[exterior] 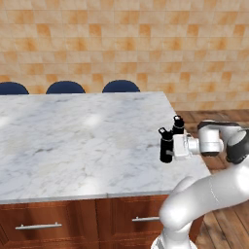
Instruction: Pick the water bottle, water bottle, bottled drink from the counter and place them in the open cabinet.
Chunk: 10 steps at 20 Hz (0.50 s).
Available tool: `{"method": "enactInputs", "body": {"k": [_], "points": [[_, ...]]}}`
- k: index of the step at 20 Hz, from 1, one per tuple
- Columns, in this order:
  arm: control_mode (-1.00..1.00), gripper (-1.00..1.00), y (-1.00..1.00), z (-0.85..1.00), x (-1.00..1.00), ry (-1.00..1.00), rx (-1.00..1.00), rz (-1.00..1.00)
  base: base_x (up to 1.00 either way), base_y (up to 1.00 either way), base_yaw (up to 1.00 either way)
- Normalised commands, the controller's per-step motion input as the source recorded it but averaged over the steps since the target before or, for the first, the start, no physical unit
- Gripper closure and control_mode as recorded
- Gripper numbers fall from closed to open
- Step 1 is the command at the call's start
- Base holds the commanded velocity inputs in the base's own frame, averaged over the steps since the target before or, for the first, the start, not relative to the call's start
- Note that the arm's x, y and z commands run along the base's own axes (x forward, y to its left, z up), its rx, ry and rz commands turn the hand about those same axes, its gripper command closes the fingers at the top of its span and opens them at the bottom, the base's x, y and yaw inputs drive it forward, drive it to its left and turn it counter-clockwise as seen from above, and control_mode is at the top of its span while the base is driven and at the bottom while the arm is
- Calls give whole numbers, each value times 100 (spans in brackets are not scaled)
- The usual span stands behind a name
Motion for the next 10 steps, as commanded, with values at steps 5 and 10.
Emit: {"method": "enactInputs", "body": {"k": [5, 10], "points": [[-100, 100, 5, -4, 9, 7, 3, 0, 0, 0, 0], [-100, 100, -1, 0, -8, 6, 5, 1, 0, 0, 0]]}}
